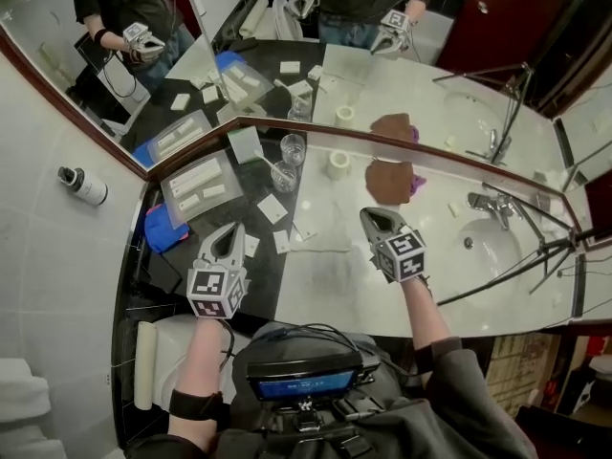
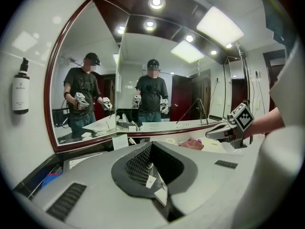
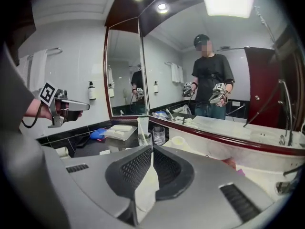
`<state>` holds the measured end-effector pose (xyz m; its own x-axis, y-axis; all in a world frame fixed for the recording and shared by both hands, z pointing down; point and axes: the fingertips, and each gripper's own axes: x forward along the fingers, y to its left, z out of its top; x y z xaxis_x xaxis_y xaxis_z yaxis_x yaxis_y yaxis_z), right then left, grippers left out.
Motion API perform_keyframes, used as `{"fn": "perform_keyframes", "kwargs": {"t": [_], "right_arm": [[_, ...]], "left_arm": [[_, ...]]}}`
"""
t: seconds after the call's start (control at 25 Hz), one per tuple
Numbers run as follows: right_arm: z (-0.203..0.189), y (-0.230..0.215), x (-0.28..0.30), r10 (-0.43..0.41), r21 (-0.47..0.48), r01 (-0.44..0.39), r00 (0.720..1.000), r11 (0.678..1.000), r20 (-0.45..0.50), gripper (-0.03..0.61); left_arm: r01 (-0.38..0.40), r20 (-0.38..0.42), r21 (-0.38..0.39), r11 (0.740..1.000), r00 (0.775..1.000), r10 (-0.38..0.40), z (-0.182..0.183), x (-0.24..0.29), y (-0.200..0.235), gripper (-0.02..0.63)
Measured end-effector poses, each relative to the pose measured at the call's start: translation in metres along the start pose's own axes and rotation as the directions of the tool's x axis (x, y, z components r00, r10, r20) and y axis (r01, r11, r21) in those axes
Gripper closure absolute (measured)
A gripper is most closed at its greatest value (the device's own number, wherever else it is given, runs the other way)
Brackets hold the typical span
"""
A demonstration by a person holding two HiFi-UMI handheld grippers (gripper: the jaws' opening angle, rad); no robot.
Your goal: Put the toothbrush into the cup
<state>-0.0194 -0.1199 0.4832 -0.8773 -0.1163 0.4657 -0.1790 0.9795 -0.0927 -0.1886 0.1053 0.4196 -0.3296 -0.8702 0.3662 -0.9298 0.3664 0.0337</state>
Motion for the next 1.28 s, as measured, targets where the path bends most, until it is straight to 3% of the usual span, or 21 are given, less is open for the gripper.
{"fn": "perform_keyframes", "kwargs": {"t": [0.2,0.48,0.88,1.2,1.28], "right_arm": [[0.025,0.029,0.068,0.062,-0.130,-0.071,0.996,0.989,-0.068,0.471],[0.049,0.062,0.171,0.134,-0.225,-0.162,0.982,0.961,-0.135,0.376],[0.059,0.085,0.271,0.140,-0.313,-0.196,0.971,0.929,-0.192,0.377],[0.036,0.089,0.309,0.132,-0.328,-0.211,0.960,0.921,-0.245,0.379],[0.033,0.089,0.314,0.126,-0.326,-0.206,0.960,0.923,-0.250,0.411]], "left_arm": [[-0.027,-0.006,-0.026,0.999,1.000,0.027,-0.008,0.000,0.025,0.612],[-0.054,-0.004,-0.050,0.997,0.999,0.054,-0.013,0.008,0.050,0.612],[-0.091,-0.004,-0.088,0.992,0.996,0.091,-0.024,0.013,0.074,0.611],[-0.146,-0.043,-0.132,0.980,0.989,0.142,-0.050,0.003,0.091,0.612],[-0.159,-0.056,-0.143,0.977,0.987,0.152,-0.057,0.000,0.095,0.612]]}}
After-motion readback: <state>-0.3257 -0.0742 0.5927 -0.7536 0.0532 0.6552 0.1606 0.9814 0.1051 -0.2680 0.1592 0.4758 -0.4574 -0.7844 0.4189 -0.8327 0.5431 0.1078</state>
